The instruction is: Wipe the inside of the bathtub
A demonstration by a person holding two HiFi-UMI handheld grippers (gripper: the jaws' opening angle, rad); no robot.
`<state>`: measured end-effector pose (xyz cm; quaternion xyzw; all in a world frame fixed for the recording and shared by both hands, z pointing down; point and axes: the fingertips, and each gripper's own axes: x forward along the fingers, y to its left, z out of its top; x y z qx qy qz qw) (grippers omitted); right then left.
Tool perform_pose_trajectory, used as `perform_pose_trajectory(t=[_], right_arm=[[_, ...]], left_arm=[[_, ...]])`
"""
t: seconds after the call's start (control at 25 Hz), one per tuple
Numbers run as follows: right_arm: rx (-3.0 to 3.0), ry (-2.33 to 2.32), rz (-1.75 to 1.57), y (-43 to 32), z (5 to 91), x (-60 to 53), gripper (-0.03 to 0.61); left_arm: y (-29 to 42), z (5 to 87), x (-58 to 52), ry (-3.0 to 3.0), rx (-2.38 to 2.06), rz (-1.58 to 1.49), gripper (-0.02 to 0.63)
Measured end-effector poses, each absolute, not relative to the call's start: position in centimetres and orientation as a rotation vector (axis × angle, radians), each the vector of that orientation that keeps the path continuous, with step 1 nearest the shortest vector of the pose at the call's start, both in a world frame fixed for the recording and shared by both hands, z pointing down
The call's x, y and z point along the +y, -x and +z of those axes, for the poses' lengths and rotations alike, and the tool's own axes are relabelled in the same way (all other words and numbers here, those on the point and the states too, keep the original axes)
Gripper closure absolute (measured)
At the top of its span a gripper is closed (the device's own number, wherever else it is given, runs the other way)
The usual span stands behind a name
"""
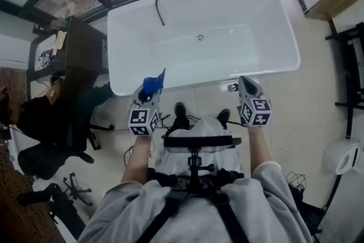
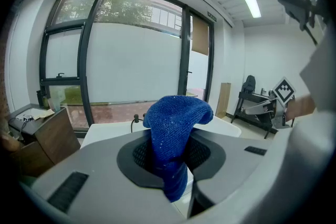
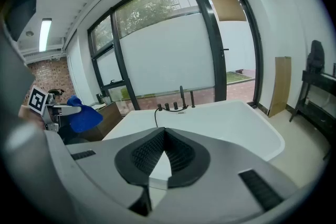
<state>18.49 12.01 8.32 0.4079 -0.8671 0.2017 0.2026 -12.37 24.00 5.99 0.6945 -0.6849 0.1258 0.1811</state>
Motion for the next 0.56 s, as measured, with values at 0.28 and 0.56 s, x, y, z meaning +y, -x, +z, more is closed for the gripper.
perform_pose_trajectory(t=[0.28, 0.56], right_arm=[[-2.417, -1.167, 0.549, -20.0, 7.5, 11.4, 0.571], [-2.407, -1.161, 0.544, -20.2, 7.7, 11.4, 0.571]], left_arm=[[11.9, 5.4, 23.5, -1.966, -1.953, 0.347, 0.531], [11.7, 5.3, 22.8, -1.973, -1.932, 0.336, 0.531]])
